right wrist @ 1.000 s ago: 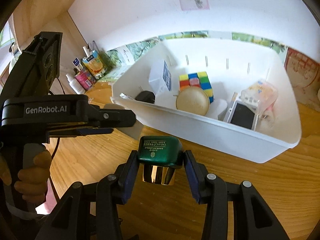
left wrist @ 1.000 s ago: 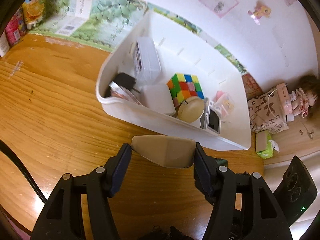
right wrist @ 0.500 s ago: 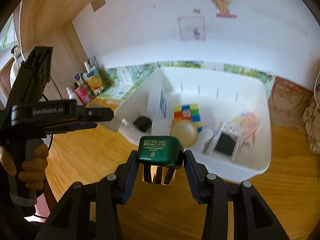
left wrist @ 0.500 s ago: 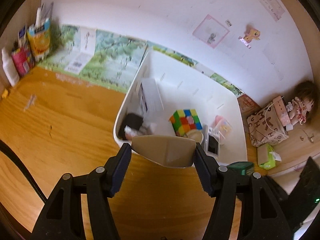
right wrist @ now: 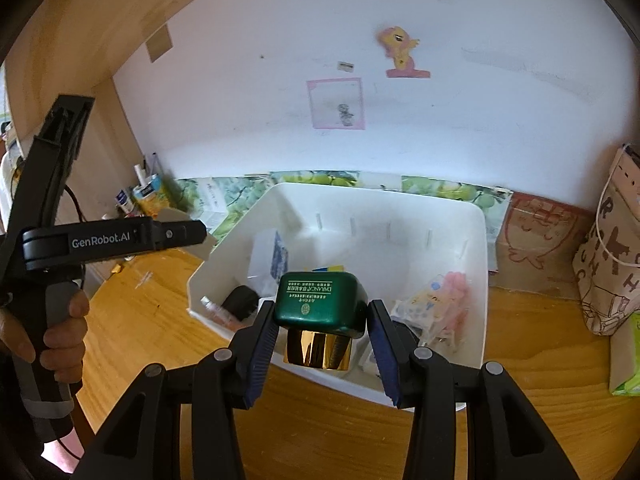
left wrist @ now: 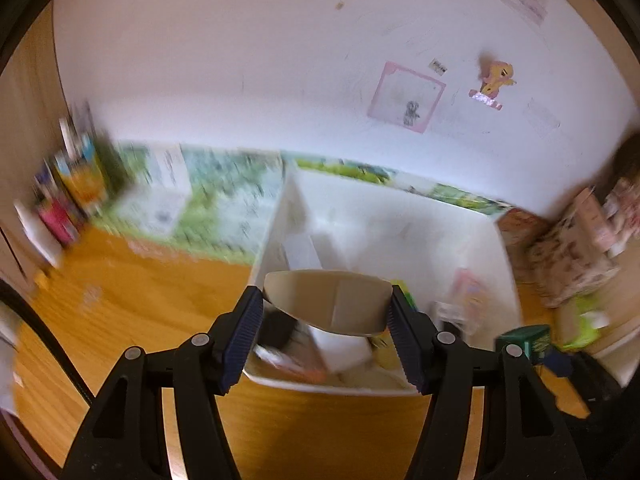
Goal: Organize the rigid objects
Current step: 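Carry the charger plug and beige block over the bin and release them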
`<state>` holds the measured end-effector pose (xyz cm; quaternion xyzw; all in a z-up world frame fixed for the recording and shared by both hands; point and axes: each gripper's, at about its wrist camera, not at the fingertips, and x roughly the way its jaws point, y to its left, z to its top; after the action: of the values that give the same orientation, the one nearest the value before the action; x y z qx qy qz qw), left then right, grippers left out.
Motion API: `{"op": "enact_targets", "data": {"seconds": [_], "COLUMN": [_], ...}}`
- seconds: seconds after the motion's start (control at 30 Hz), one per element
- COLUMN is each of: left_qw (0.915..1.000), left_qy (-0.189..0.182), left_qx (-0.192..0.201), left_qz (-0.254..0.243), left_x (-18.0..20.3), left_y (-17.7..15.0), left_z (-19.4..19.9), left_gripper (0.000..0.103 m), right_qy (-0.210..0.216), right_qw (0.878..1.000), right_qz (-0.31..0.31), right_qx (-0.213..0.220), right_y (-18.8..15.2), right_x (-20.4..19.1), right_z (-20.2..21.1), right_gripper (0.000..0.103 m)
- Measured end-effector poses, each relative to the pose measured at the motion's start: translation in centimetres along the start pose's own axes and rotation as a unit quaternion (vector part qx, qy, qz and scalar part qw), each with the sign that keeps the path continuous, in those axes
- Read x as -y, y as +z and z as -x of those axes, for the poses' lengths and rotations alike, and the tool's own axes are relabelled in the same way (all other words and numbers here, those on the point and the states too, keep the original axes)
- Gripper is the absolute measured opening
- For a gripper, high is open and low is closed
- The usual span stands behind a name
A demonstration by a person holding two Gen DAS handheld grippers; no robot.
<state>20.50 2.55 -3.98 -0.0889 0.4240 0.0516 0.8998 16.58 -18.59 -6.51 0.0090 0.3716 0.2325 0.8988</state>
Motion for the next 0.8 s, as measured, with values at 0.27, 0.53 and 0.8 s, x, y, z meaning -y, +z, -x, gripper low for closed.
{"op": "enact_targets", "data": {"seconds": [0.27,0.53,0.8], "left_qw": [0.9995,0.9995,0.9991], "left_qy": [0.012,0.024,0.039], "left_qx": [0.003,0.000,0.009], "left_qz": [-0.029,-0.020,-0.011], "left_x": [1.3,1.5,1.8], "left_y": [0.6,0.7,0.2], "left_z": [-0.8,-0.9,1.0], "left_gripper": [0.067,0.067,0.084], "right_qy": [-0.007,0.004,-0.004], "right_qw": [1.000,0.999,1.000], "right_qz": [-0.015,-0.018,-0.017], "right_qx": [-0.018,-0.027,-0.024], "right_y": [0.2,0.1,0.0], "right_x": [0.9,1.2,1.9], "right_z": [-2.6,-4.2,-3.2], "right_gripper": [0.046,0.067,0.079]}}
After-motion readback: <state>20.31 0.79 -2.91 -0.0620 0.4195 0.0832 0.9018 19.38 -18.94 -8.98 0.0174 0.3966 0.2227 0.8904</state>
